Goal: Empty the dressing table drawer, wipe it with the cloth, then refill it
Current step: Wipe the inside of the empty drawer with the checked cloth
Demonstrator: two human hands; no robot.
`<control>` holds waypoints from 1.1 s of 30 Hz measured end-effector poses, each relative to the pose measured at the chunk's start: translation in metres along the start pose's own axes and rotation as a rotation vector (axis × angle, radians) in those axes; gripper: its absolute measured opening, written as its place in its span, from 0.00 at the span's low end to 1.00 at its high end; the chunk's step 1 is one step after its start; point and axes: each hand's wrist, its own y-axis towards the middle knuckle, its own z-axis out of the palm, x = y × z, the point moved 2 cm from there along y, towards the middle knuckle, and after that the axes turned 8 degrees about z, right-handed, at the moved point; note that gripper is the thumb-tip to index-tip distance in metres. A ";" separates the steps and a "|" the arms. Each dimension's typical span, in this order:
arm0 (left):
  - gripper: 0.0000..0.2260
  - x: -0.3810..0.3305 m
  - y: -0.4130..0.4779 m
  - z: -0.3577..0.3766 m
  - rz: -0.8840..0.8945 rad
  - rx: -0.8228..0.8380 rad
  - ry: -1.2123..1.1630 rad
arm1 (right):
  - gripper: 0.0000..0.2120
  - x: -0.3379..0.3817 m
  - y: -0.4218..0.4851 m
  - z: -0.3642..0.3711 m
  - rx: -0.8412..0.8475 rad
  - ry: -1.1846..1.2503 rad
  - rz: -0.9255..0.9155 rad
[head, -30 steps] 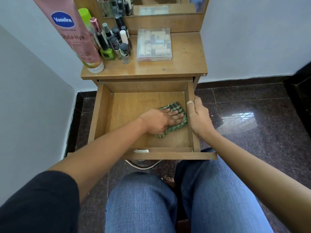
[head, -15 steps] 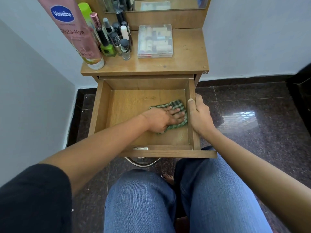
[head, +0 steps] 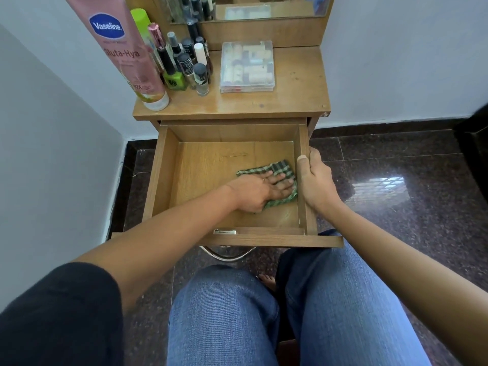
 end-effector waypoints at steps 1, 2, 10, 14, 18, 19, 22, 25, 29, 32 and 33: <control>0.32 -0.003 -0.002 0.002 0.032 0.011 -0.002 | 0.17 0.000 0.000 0.000 -0.003 -0.001 -0.002; 0.32 -0.006 -0.004 0.005 0.066 0.022 -0.002 | 0.17 0.000 0.000 0.000 -0.005 -0.006 -0.007; 0.33 -0.016 -0.007 0.011 0.260 0.112 0.050 | 0.18 -0.001 0.000 0.001 -0.019 -0.019 -0.013; 0.32 -0.018 -0.009 0.011 0.330 0.121 0.052 | 0.19 -0.001 0.000 0.001 -0.014 -0.048 -0.001; 0.31 -0.009 -0.021 0.015 0.346 0.106 -0.028 | 0.17 0.000 -0.001 0.000 -0.002 -0.073 0.000; 0.30 -0.005 -0.028 0.018 0.343 0.113 -0.046 | 0.17 0.000 -0.001 -0.001 0.000 -0.077 0.005; 0.30 0.016 -0.063 0.027 0.303 0.188 -0.056 | 0.21 -0.001 0.000 -0.001 0.006 -0.077 0.015; 0.34 0.039 -0.107 0.036 0.237 0.265 -0.050 | 0.21 0.000 -0.001 0.000 0.011 -0.060 0.011; 0.34 0.044 -0.120 0.043 0.237 0.327 0.004 | 0.19 0.001 -0.003 0.001 0.017 -0.045 0.006; 0.33 0.039 -0.106 0.042 0.259 0.325 0.048 | 0.16 0.002 -0.003 -0.001 0.017 -0.026 -0.002; 0.33 0.035 -0.101 0.040 0.270 0.316 0.064 | 0.15 0.002 -0.003 -0.001 0.017 -0.020 -0.001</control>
